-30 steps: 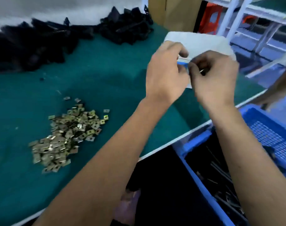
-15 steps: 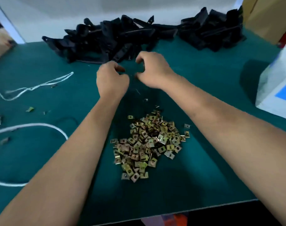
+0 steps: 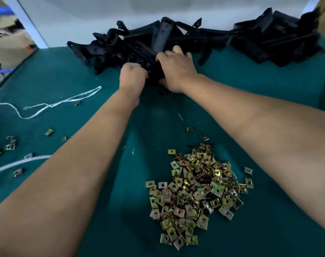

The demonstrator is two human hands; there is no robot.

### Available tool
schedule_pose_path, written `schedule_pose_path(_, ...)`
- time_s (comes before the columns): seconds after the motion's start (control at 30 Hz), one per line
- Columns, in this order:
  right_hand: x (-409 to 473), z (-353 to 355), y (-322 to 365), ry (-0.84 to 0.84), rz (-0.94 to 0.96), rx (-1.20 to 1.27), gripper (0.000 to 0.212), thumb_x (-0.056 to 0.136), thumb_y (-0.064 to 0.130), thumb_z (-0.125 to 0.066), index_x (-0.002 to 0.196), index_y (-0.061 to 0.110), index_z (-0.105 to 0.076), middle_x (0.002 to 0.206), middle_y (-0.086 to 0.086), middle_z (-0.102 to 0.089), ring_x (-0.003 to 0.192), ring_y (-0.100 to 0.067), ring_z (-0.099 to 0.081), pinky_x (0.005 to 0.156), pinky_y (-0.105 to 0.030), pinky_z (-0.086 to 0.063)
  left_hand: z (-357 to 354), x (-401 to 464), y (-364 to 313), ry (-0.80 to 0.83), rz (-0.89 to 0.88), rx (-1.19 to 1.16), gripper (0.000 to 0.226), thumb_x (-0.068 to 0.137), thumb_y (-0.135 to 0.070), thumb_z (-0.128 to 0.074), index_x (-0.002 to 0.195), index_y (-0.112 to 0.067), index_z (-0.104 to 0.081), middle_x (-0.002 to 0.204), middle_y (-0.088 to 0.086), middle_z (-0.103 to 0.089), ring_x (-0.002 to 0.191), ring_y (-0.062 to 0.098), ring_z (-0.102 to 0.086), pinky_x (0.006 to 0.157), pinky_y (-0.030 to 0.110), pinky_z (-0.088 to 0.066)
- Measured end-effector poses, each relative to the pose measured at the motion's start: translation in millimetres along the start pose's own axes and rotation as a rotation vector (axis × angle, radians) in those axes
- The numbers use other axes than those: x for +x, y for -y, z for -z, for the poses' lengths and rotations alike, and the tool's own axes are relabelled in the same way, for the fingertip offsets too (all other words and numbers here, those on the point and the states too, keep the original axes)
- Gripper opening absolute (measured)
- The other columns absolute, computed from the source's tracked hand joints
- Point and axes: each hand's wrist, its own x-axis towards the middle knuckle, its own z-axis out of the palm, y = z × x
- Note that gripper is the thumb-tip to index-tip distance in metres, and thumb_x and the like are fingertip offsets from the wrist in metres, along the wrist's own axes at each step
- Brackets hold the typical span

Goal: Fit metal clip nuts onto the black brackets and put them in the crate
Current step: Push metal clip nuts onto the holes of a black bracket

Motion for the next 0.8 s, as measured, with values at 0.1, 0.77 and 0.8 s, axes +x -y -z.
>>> schedule_pose_path(0.1,-23.0,1.3,-17.7,-0.004,0.013,0.252,0.053,0.092,0.021,-0.075,0.140,0.021,-0.055,0.127,-0.010,-0.064,0.116,-0.028,-0.059,0.097,-0.039,-0.049,2.4,-2.9,8.5,0.013,0.058,-0.214,0.026,0.073,0.004,-0.048,0.068,-0.021,-0.042,0.070,0.001,-0.045,0.069,0.018,-0.044,0.061,0.026,-0.039)
schedule_pose_path(0.77,-189.2,32.3,-30.0,-0.046,-0.062,0.500,0.030,0.084,0.032,-0.084,0.113,0.026,-0.076,0.104,0.007,-0.065,0.091,-0.008,-0.055,0.083,-0.027,-0.044,13.6,-129.9,6.2,0.236,0.295,-0.708,0.001,0.097,0.003,-0.060,0.098,0.004,-0.060,0.092,0.018,-0.073,0.082,0.029,-0.077,0.063,0.023,-0.061)
schedule_pose_path(0.8,-189.9,29.6,-27.4,0.001,-0.046,0.453,0.025,0.084,0.034,-0.084,0.107,0.026,-0.077,0.101,0.006,-0.063,0.094,-0.012,-0.054,0.083,-0.029,-0.043,15.4,-130.1,8.3,0.224,0.294,-0.758,0.001,0.098,0.003,-0.059,0.098,0.004,-0.059,0.097,0.020,-0.072,0.084,0.031,-0.077,0.064,0.023,-0.061)
